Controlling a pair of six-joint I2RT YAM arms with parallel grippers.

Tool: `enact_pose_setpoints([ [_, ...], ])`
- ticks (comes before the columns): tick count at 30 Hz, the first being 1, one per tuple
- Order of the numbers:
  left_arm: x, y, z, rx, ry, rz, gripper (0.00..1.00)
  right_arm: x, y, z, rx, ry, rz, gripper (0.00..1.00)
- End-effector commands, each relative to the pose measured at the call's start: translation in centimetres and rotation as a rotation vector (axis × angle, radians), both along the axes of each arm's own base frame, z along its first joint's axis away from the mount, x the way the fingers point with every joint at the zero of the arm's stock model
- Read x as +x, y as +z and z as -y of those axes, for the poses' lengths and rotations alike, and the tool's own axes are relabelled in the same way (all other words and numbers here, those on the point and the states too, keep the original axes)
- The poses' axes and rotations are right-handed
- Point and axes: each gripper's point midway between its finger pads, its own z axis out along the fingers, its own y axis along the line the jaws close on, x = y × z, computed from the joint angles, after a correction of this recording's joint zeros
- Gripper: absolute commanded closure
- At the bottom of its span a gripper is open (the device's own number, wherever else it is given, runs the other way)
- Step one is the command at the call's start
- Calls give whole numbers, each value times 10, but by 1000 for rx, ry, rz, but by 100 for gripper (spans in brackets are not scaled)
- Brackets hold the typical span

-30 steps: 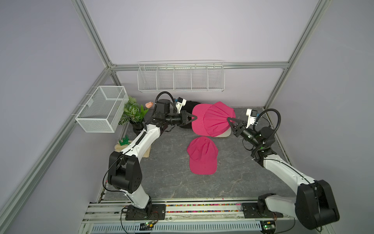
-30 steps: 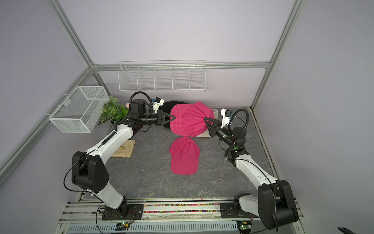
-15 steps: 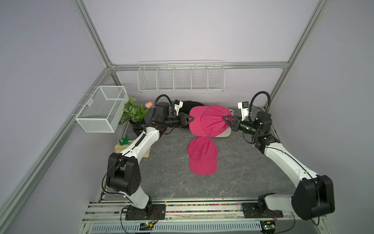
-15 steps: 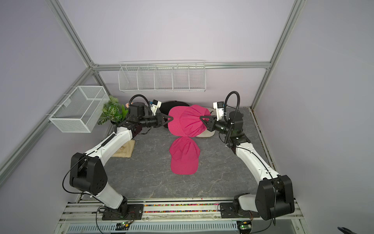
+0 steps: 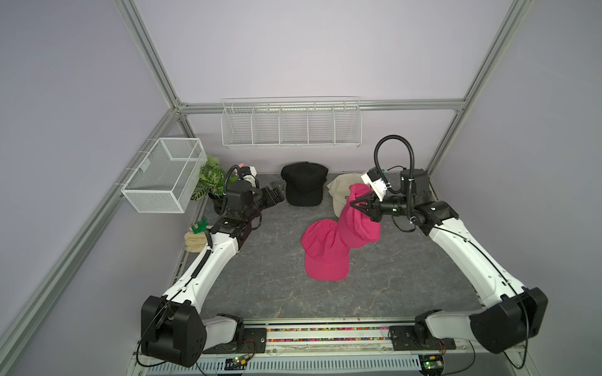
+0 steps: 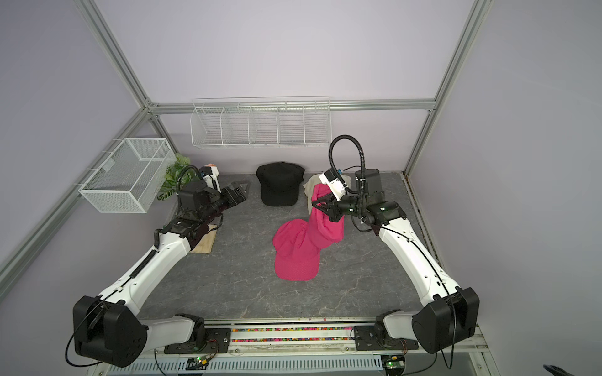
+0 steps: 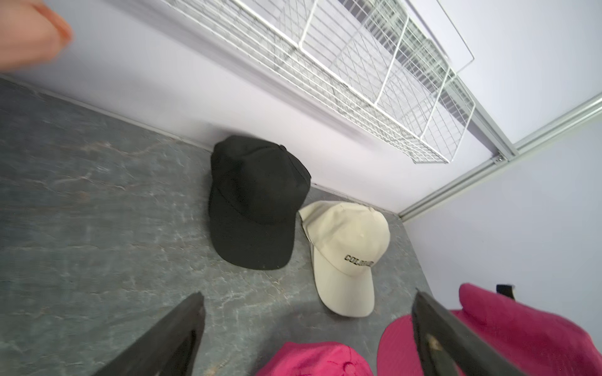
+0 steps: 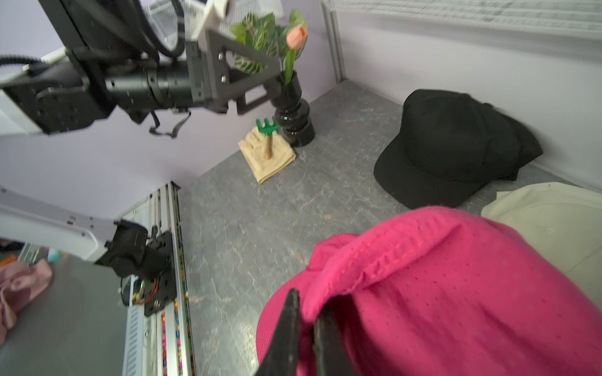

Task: Stack the baseball caps by color
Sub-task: Pick up the baseball cap from the center of the board, then place the baseball cap on the baseball cap.

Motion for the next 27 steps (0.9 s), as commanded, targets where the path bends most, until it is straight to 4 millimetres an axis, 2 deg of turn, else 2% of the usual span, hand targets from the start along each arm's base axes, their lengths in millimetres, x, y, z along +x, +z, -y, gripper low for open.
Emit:
enact_pose_setpoints([
  [1,3,-19,-20,53,113,-40,1,-25,-10,-4,-98,146,51,93],
  [5,0,-27,-22,60,120,-76,1,-65,0,-12,-52,370,64,94],
  [7,-3,-35,-25,59,134,-108,0,-79,-1,-14,-51,450,59,94],
  [12,-15,-60,-27,64,139,-197,0,-85,-23,-15,-154,537,52,94],
  [16,-26,-75,-33,78,155,-250,0,-89,-35,-15,-217,634,10,90],
  [27,-36,-75,-43,106,186,-259,0,-72,-46,-41,-254,817,-67,87],
])
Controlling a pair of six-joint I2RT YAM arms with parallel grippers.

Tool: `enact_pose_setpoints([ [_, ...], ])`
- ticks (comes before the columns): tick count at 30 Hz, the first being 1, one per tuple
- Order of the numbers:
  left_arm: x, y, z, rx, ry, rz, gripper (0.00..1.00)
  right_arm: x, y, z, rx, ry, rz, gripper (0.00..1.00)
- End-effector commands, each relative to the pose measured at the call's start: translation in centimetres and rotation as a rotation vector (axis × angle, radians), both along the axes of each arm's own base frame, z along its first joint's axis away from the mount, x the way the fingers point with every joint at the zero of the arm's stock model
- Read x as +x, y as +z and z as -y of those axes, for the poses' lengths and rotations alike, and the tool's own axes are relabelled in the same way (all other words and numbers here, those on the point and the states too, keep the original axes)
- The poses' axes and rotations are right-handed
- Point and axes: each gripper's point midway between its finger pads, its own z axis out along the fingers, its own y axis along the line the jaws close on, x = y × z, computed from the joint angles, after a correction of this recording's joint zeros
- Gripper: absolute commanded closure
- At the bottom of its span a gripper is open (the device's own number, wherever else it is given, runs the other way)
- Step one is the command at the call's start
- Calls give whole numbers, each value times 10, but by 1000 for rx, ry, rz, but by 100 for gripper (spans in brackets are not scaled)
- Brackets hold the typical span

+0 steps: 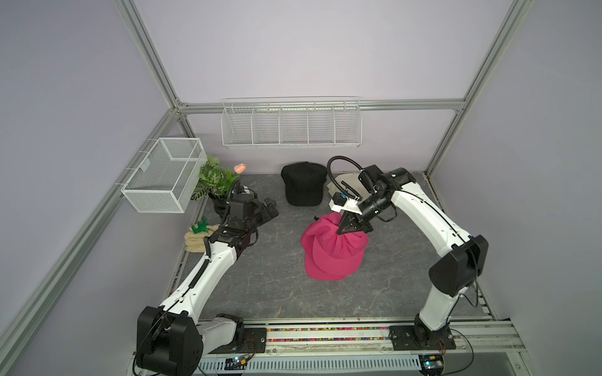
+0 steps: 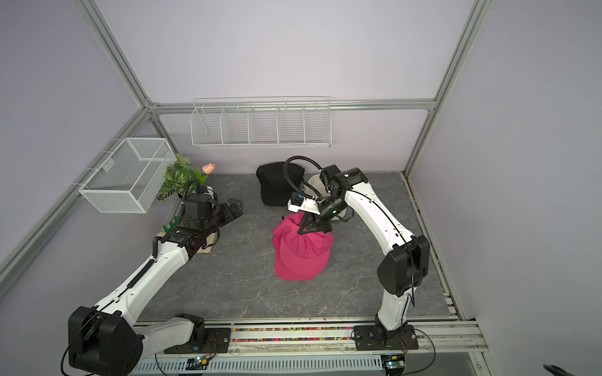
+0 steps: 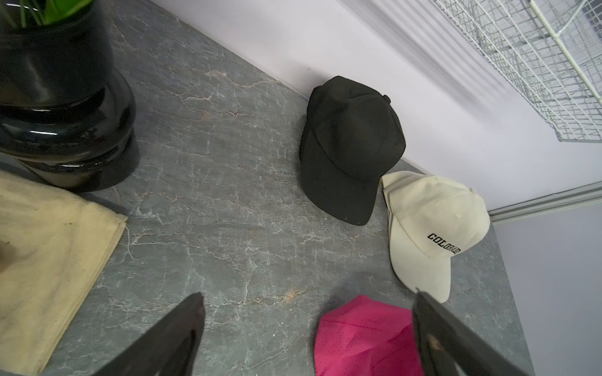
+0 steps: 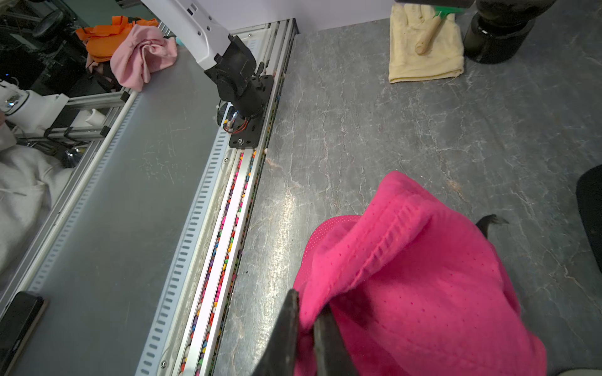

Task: Stack the baseball caps by color
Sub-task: Place the baseball cap on the baseball cap.

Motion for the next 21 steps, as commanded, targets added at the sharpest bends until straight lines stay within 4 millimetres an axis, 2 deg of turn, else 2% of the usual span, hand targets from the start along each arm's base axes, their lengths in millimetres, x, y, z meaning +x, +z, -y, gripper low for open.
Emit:
enact_pose_setpoints([
  [1,-4,-3,-5,15,23,-14,0,-13,1,-1,-20,87,-57,87],
  [6,-3,-7,-5,22,22,-28,0,3,-10,-9,-59,102,-110,87],
  [15,-2,-10,-4,28,12,-41,0,38,-49,-19,-196,48,-144,86],
  [21,-1,-14,-2,28,4,-51,0,42,-36,-22,-196,6,-128,85],
])
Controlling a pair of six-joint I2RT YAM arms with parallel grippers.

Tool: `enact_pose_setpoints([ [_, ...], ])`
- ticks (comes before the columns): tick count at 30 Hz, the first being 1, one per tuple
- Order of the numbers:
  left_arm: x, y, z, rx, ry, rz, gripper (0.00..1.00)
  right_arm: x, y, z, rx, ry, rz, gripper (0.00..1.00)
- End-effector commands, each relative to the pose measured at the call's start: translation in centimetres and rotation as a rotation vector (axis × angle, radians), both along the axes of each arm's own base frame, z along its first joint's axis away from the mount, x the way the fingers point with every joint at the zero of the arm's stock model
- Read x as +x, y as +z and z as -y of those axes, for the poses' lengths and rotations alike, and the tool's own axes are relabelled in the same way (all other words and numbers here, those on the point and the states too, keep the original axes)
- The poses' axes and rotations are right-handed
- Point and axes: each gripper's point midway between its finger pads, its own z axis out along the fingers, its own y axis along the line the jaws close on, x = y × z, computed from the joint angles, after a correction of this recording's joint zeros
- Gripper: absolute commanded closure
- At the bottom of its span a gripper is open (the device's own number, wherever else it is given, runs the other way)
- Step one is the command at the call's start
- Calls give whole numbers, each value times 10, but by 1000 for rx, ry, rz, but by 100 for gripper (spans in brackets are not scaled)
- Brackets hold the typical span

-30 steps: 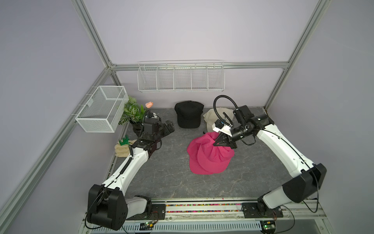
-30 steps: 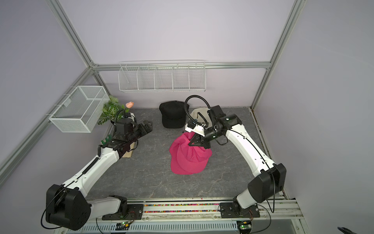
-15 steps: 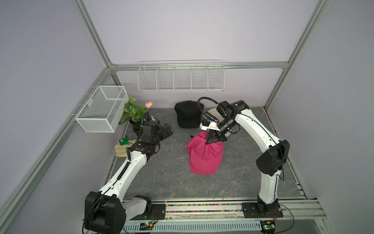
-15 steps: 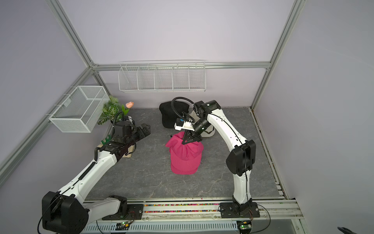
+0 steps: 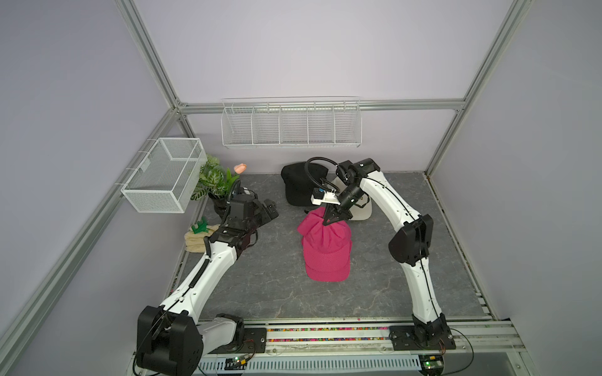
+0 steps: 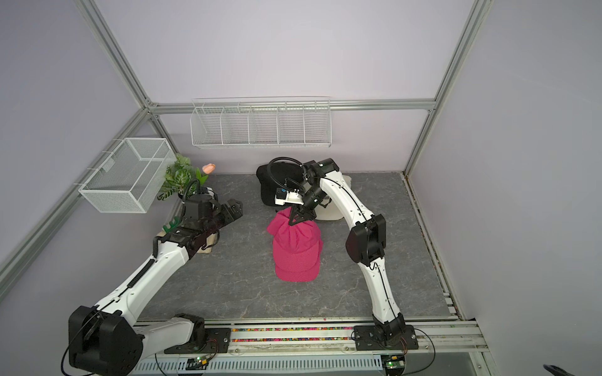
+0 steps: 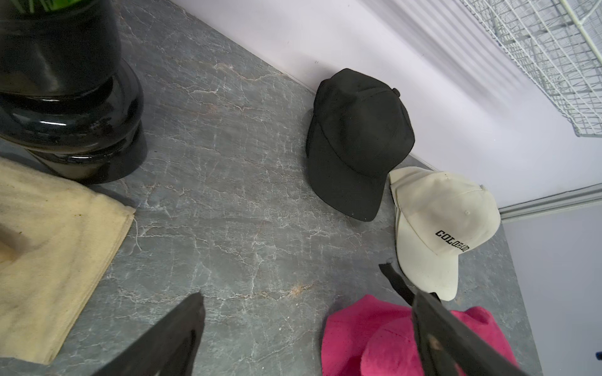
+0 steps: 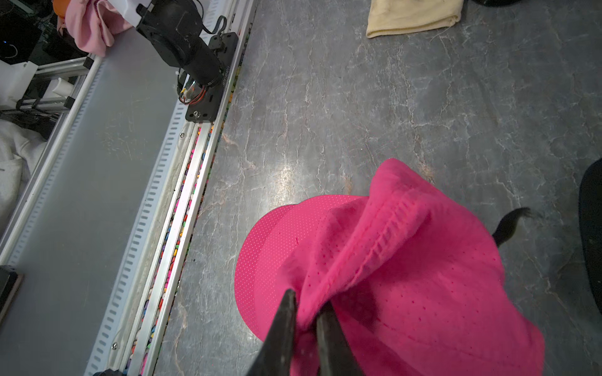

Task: Stack the baseball caps by color
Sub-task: Place the baseball cap on the baseball cap.

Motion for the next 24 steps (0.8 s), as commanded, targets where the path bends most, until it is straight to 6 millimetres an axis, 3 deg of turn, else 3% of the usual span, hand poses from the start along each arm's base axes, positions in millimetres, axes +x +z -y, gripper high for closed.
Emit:
enact_pose_setpoints([
  [1,0,-6,-1,17,1,-23,0,-33,20,11,-71,-14,-118,85],
  [16,2,-11,1,16,-7,-35,0,-73,41,25,-85,19,-121,84],
  [24,4,-18,6,6,-24,-57,0,-76,25,28,-129,13,-179,84],
])
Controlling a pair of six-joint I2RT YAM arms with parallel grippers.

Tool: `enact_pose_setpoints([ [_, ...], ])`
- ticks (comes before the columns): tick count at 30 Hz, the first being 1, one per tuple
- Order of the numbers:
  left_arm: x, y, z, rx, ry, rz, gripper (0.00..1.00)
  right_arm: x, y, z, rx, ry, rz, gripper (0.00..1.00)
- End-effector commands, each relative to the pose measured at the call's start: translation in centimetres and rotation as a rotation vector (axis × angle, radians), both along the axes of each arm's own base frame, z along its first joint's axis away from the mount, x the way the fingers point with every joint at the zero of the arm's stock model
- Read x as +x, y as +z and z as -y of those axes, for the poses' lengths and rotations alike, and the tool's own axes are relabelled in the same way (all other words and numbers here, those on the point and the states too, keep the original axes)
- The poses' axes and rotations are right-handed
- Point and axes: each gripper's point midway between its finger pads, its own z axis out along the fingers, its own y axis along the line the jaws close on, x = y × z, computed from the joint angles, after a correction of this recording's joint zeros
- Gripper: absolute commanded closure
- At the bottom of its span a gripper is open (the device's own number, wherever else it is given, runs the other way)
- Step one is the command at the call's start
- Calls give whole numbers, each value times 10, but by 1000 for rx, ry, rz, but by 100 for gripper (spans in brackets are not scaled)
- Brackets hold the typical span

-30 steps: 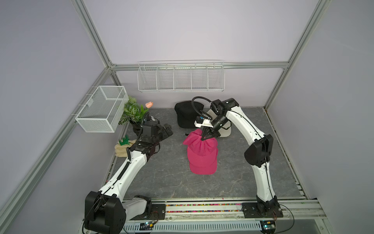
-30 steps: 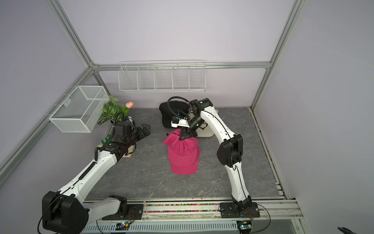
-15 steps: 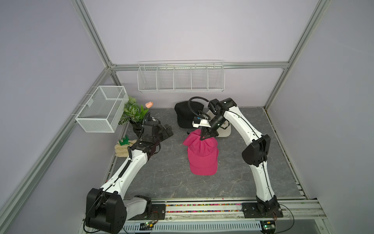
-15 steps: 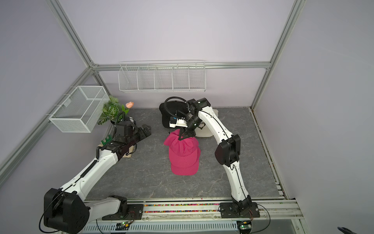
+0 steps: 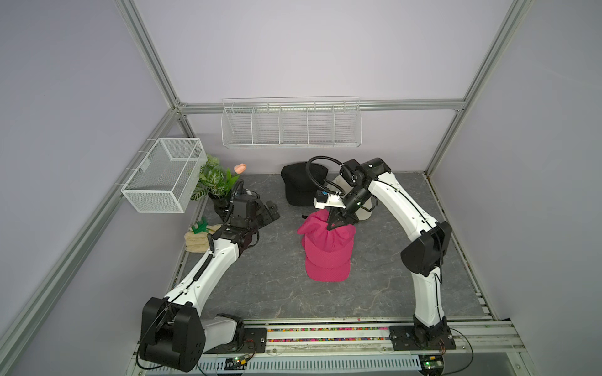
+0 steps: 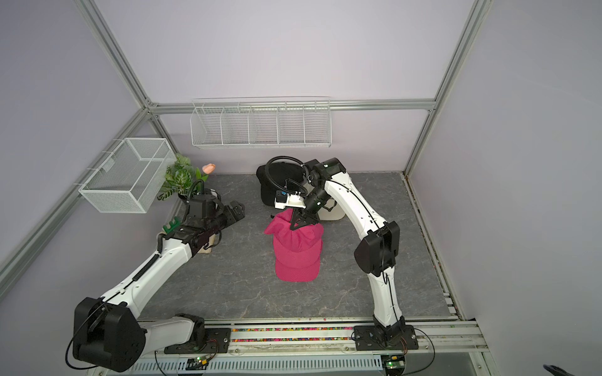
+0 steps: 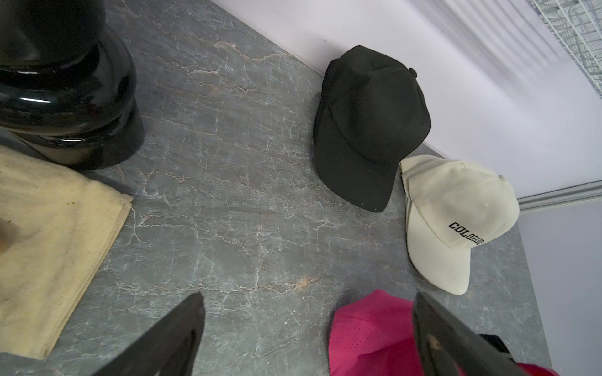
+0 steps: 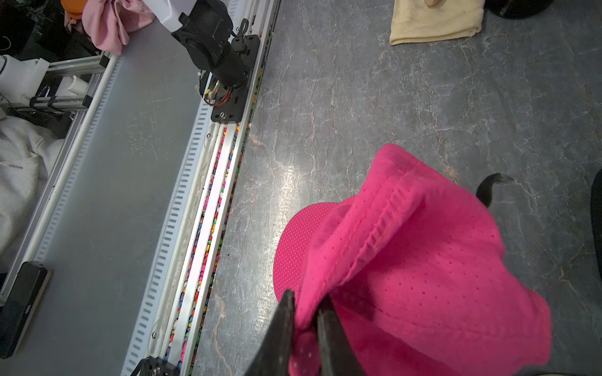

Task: Stack the baseball caps by color
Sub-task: Place the baseball cap on the baseball cap.

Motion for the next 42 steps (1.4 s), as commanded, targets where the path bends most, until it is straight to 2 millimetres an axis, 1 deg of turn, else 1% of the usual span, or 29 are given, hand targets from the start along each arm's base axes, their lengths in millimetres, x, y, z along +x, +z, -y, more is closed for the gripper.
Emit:
enact_pose_setpoints([
  [1,1,0,2,0,-11,-3,0,-31,-7,15,-107,-2,-187,84],
  [5,1,-1,2,4,-10,-7,0,-29,-20,13,-132,-11,-232,83],
  [11,3,-6,4,2,-18,-20,0,-18,-43,14,-189,-29,-263,84],
  [15,4,-8,5,2,-20,-26,1,-8,-49,14,-199,-48,-265,84],
  [24,5,-11,5,6,-21,-36,0,4,-60,17,-229,-85,-265,82],
  [26,6,-11,6,5,-22,-34,0,8,-62,20,-242,-103,-251,75],
  [28,6,-12,6,5,-23,-39,0,15,-67,23,-274,-128,-218,64],
  [31,6,-13,6,4,-24,-41,0,28,-63,21,-268,-180,-147,58],
  [33,6,-12,6,2,-25,-33,0,35,-54,19,-243,-217,-92,47],
  [34,5,-12,7,-1,-28,-32,0,40,-50,19,-234,-244,-56,40],
  [36,5,-11,9,-4,-39,-31,0,50,-42,21,-228,-312,9,32],
  [38,4,-9,16,-15,-83,-26,0,59,-34,24,-213,-400,77,20],
  [39,3,-9,21,-22,-112,-22,0,61,-32,26,-206,-438,103,7],
  [40,1,-8,27,-29,-147,-19,0,67,-28,28,-187,-502,139,11],
  [42,-6,-11,42,-29,-216,-21,0,82,-24,32,-131,-666,205,11],
])
